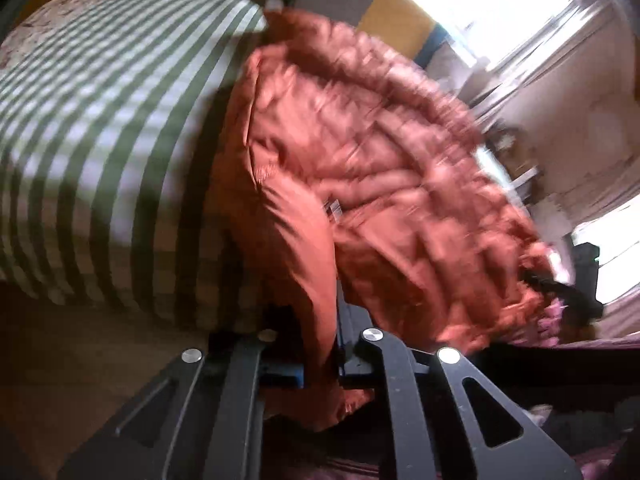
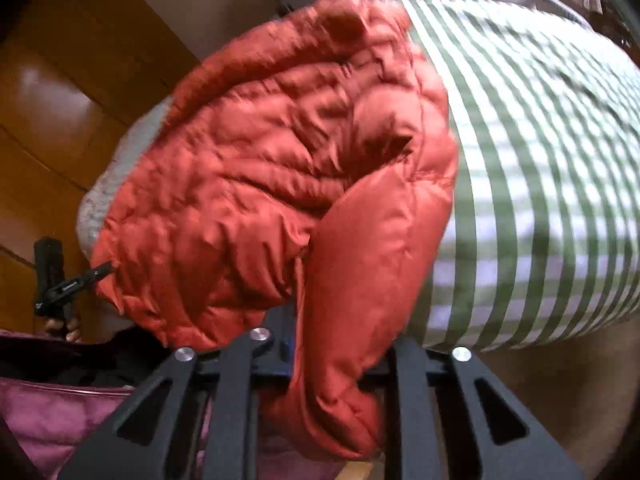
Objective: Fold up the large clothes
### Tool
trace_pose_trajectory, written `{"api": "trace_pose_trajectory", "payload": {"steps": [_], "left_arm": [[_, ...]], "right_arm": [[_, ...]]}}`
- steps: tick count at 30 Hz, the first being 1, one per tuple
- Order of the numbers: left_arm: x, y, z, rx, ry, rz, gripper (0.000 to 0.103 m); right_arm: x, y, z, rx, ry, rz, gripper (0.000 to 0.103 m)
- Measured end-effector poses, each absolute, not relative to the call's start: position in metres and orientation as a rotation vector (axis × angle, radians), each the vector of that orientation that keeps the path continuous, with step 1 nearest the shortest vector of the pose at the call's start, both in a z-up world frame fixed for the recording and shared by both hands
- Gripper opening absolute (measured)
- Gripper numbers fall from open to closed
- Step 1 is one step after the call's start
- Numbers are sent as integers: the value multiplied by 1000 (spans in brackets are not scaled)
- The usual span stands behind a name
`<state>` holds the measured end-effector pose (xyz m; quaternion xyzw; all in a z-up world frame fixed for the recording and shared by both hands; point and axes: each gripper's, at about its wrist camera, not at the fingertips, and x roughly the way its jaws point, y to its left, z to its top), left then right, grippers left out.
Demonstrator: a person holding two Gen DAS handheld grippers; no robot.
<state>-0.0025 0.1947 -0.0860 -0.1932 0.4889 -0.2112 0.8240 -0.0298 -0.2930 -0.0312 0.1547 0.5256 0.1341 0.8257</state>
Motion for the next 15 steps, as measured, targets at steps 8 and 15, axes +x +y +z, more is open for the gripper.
{"api": "trace_pose_trajectory", "payload": {"steps": [8, 15], "left_arm": [[26, 211, -15, -612, 819, -602, 7], [91, 216, -11, -677, 822, -558, 7]], "right_arm": [[-8, -301, 35, 483, 870, 375, 15], [57, -311, 41, 564, 819, 283, 14]]}}
